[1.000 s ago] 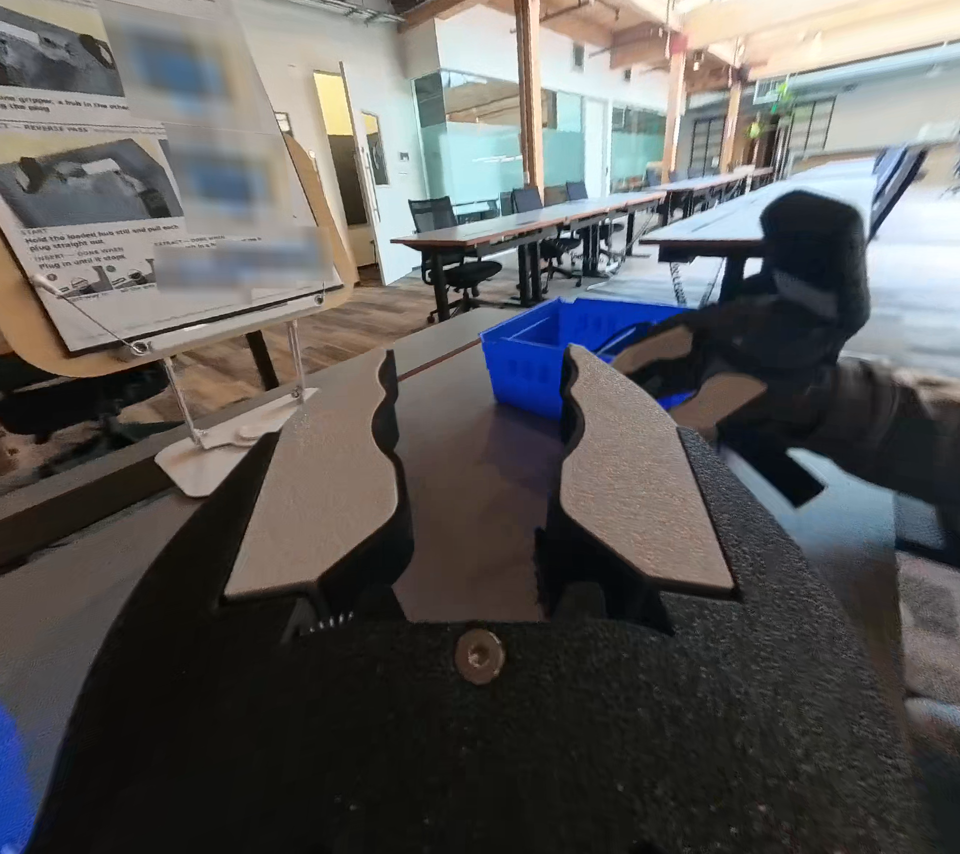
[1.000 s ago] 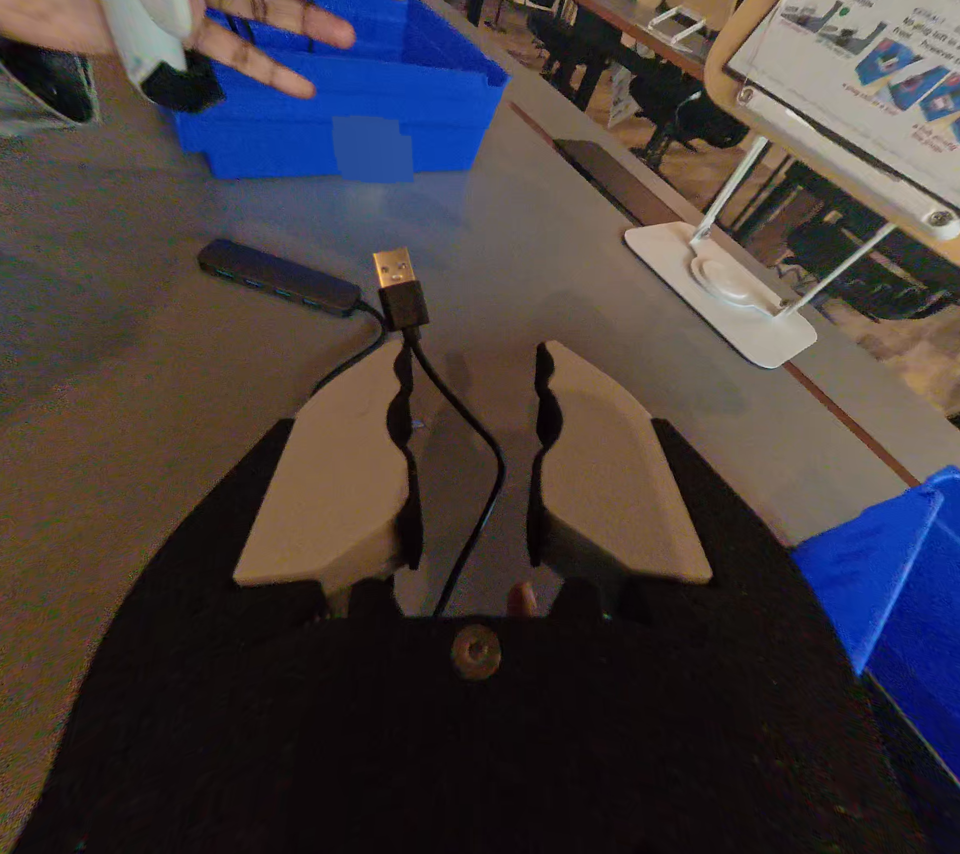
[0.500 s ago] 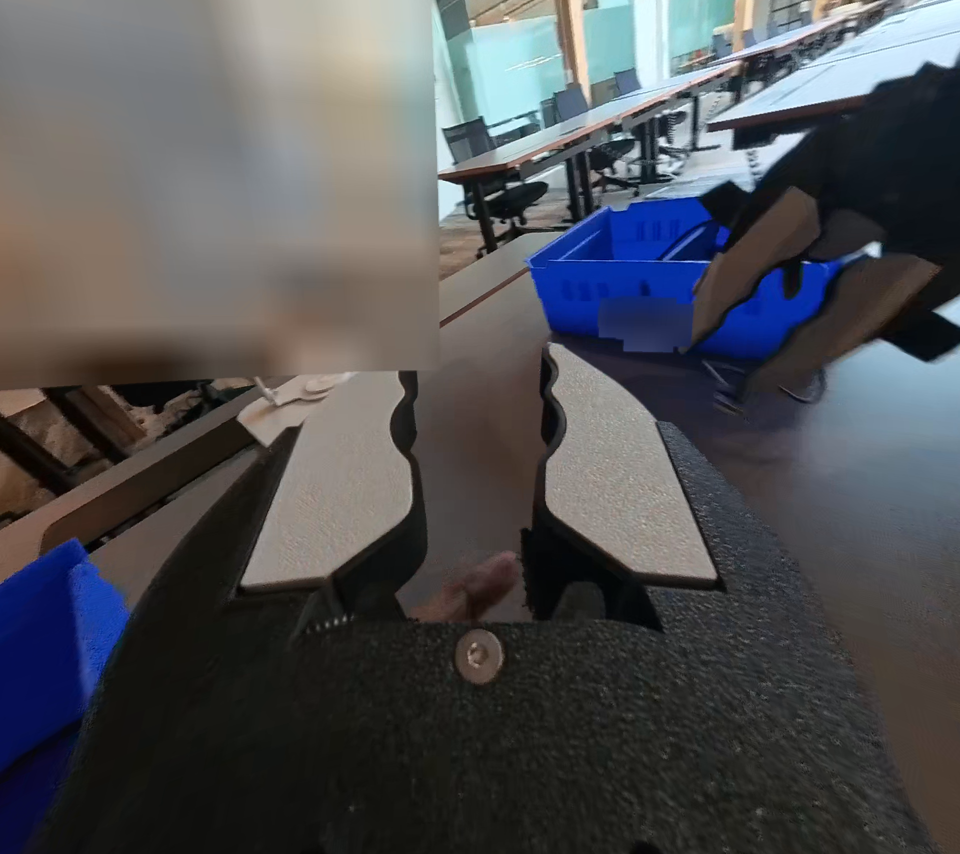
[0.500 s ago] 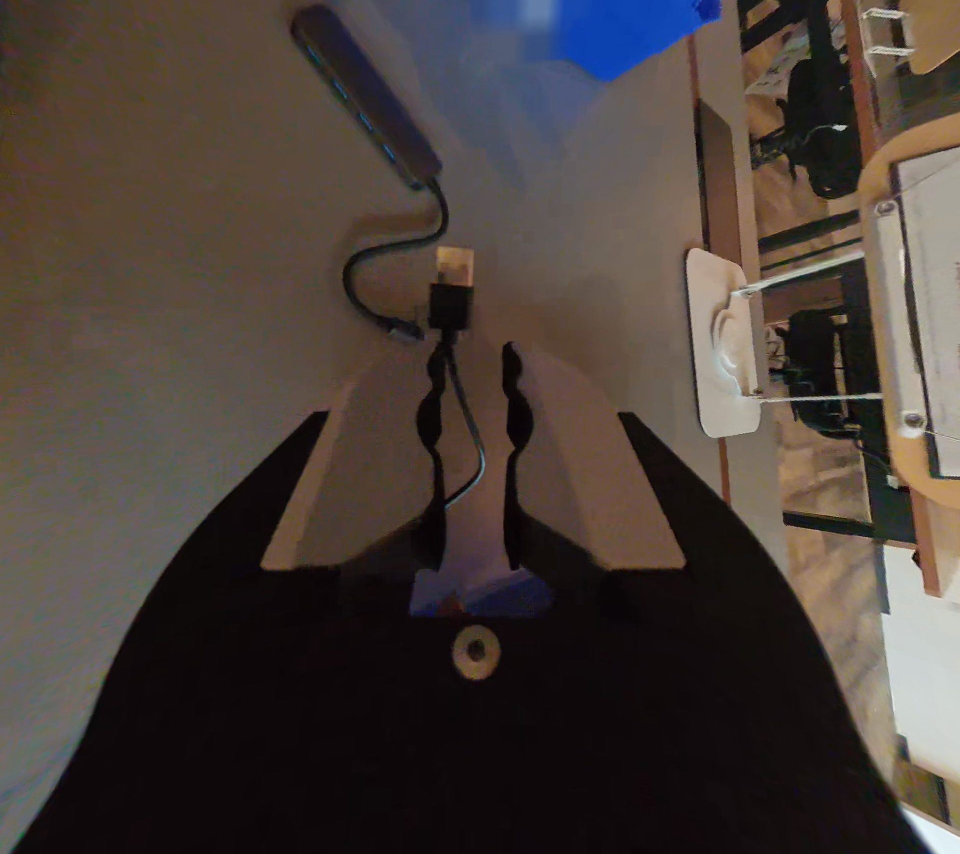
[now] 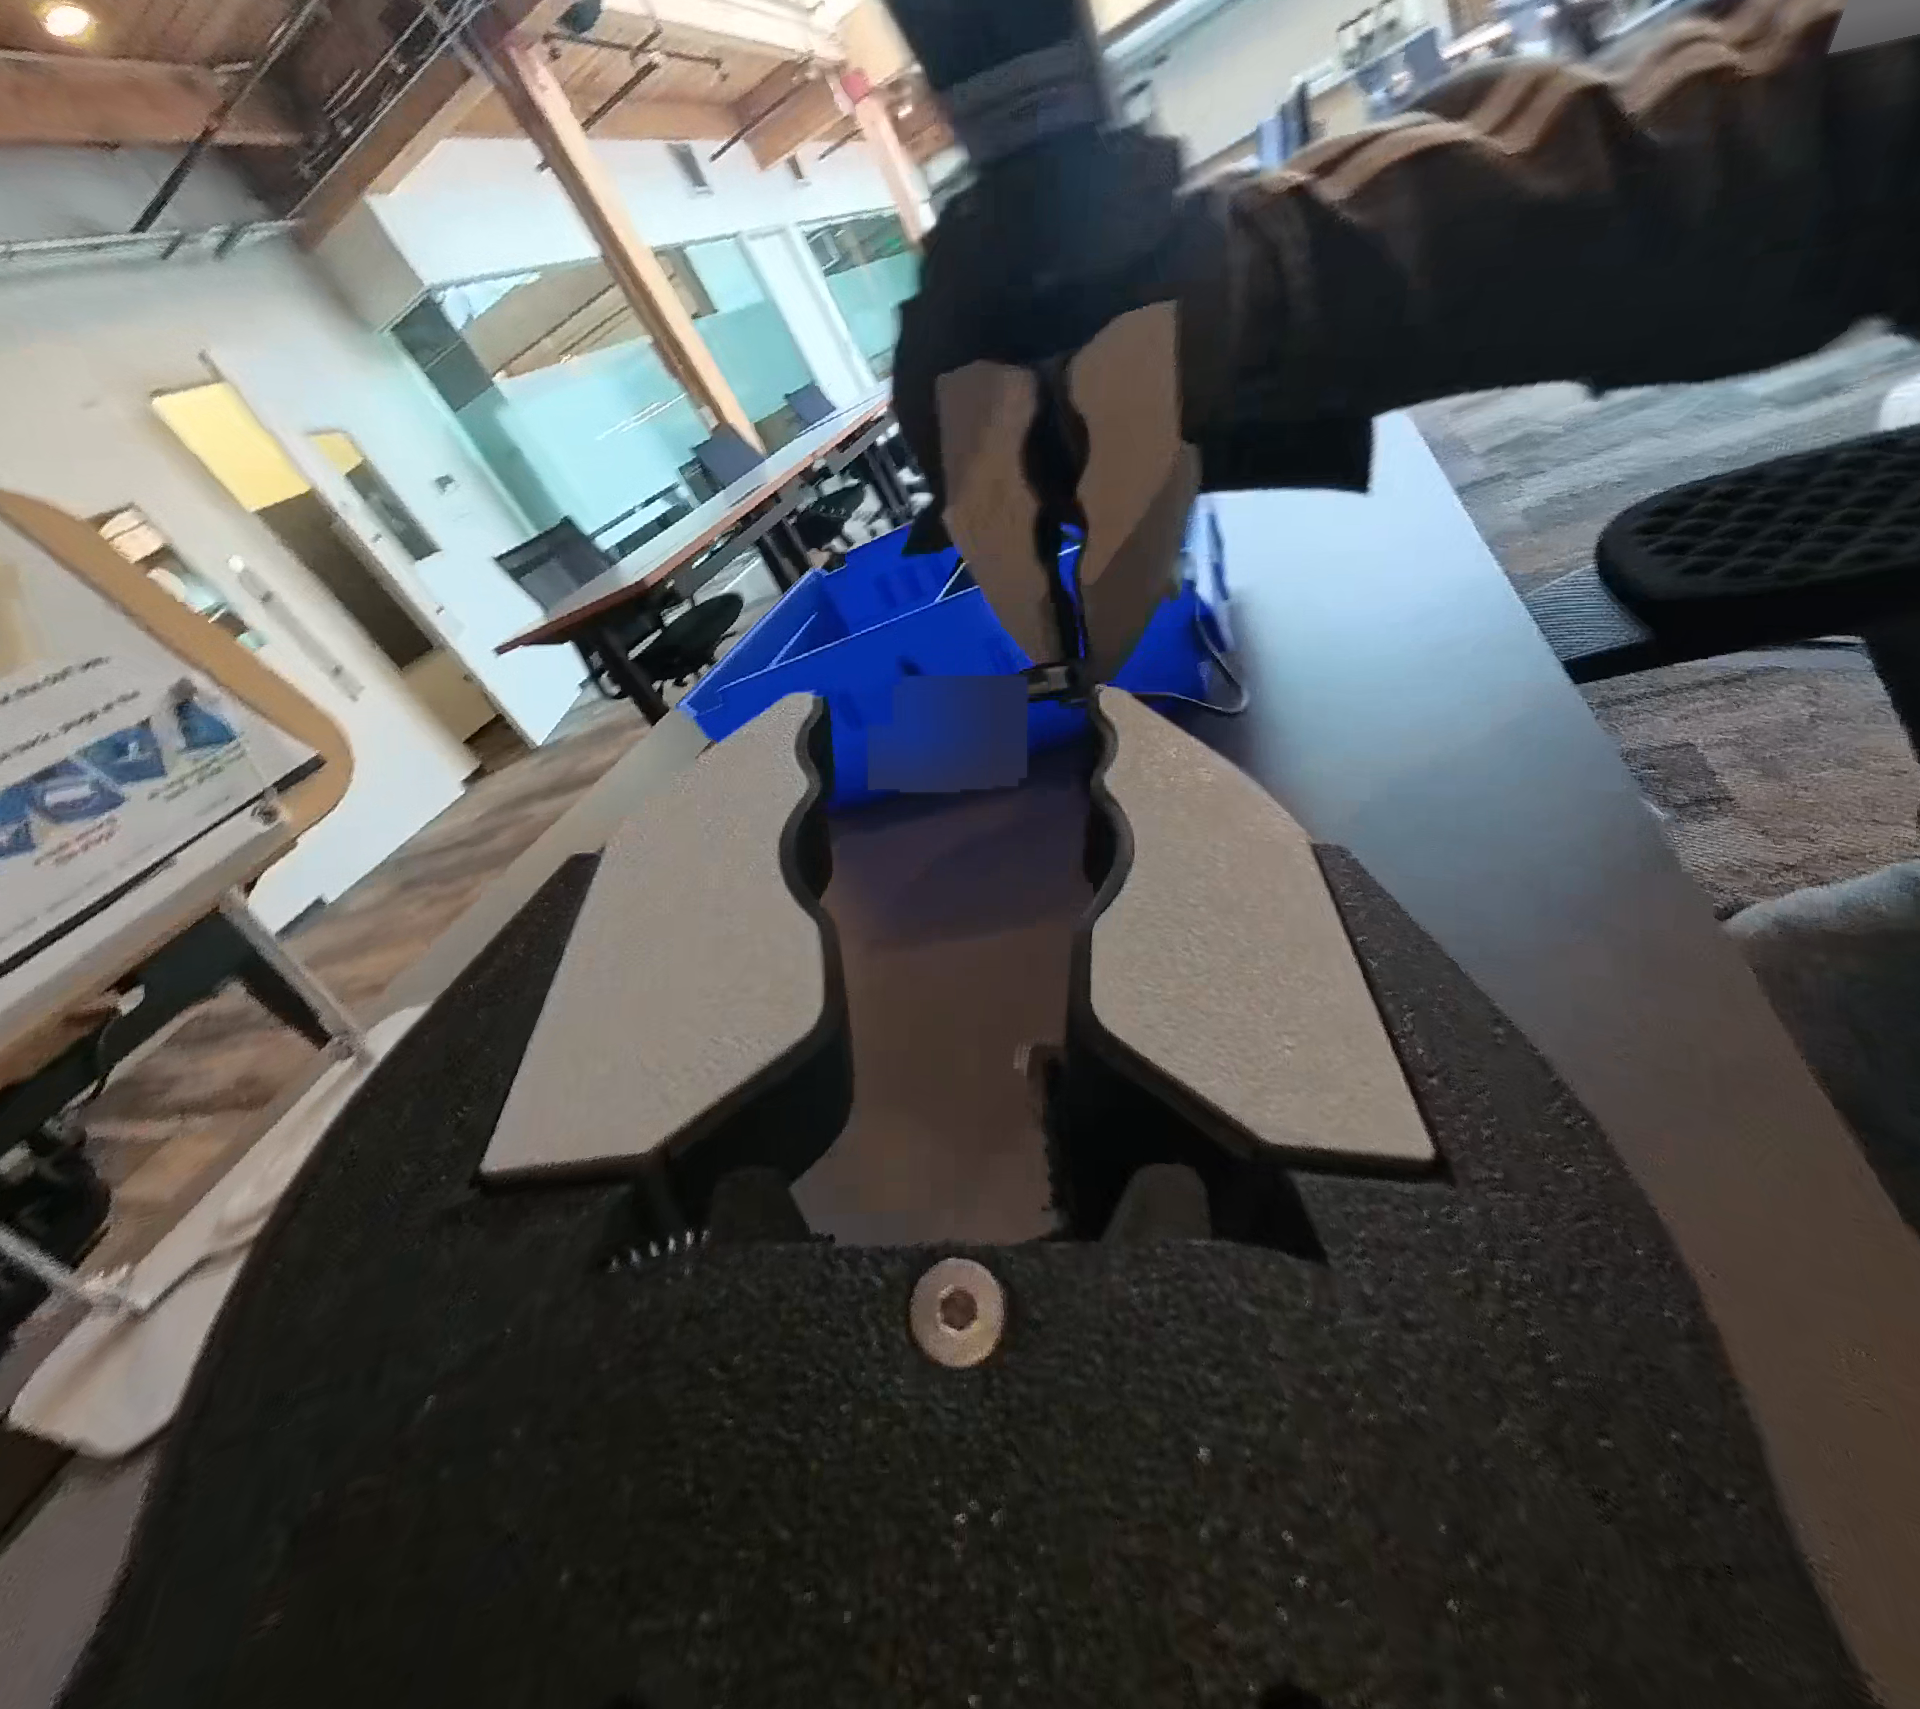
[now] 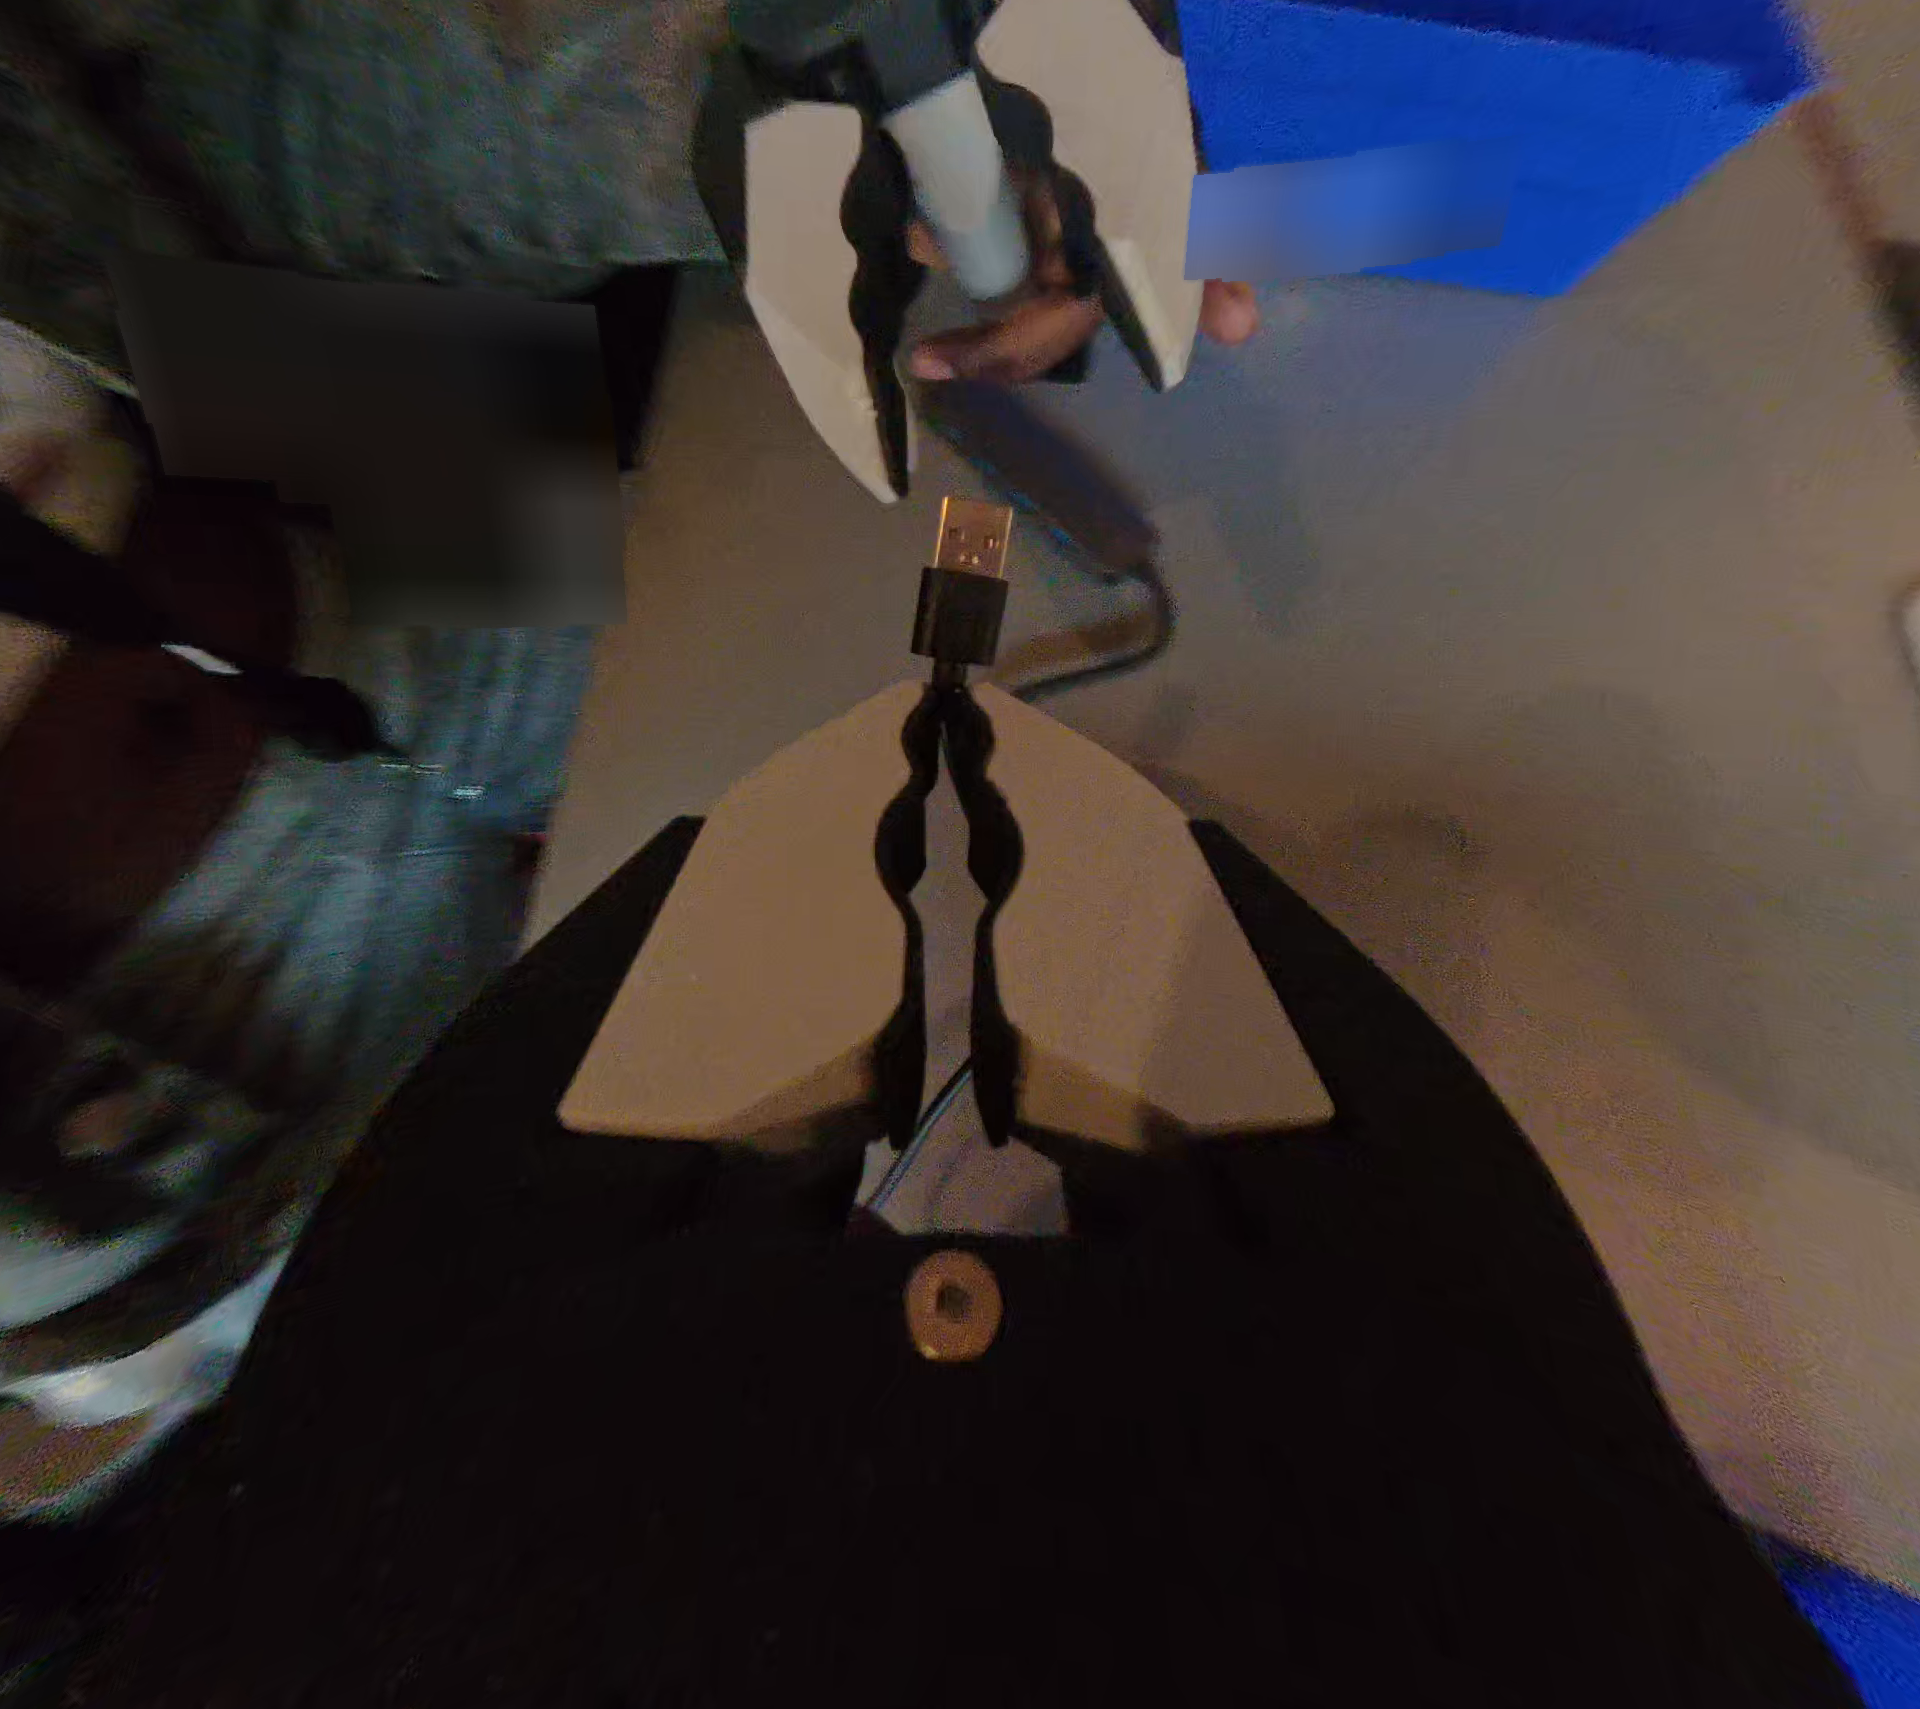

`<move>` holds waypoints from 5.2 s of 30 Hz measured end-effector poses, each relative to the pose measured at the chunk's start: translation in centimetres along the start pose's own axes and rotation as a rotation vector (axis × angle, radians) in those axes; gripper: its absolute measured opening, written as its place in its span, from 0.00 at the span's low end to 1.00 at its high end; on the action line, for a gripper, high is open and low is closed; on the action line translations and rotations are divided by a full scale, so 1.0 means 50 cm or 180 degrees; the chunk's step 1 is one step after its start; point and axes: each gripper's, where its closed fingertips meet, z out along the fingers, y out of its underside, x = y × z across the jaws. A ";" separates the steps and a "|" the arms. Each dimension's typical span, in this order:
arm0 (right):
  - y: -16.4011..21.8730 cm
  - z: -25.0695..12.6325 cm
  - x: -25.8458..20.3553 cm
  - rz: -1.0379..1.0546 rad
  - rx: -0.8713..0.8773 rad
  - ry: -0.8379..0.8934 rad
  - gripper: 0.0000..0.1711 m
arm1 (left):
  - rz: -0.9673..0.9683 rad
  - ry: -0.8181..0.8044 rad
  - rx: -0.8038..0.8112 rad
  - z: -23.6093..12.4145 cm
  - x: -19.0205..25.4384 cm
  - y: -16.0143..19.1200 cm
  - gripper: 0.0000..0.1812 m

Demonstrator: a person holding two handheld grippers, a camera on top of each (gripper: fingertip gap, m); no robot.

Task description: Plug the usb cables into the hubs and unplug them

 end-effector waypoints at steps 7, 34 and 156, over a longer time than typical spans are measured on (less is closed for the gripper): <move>0.000 0.007 -0.037 0.0596 -0.0146 -0.1192 0.01 | 0.0452 0.0378 -0.0027 0.015 0.058 -0.008 0.16; -0.097 -0.027 -0.010 -0.2520 0.0442 0.2851 0.21 | -0.2078 0.0207 0.0136 0.042 0.009 -0.033 0.04; 0.146 0.125 0.068 0.1390 0.0224 0.1896 0.08 | -0.1695 -0.1040 -0.1806 -0.013 0.027 0.226 0.17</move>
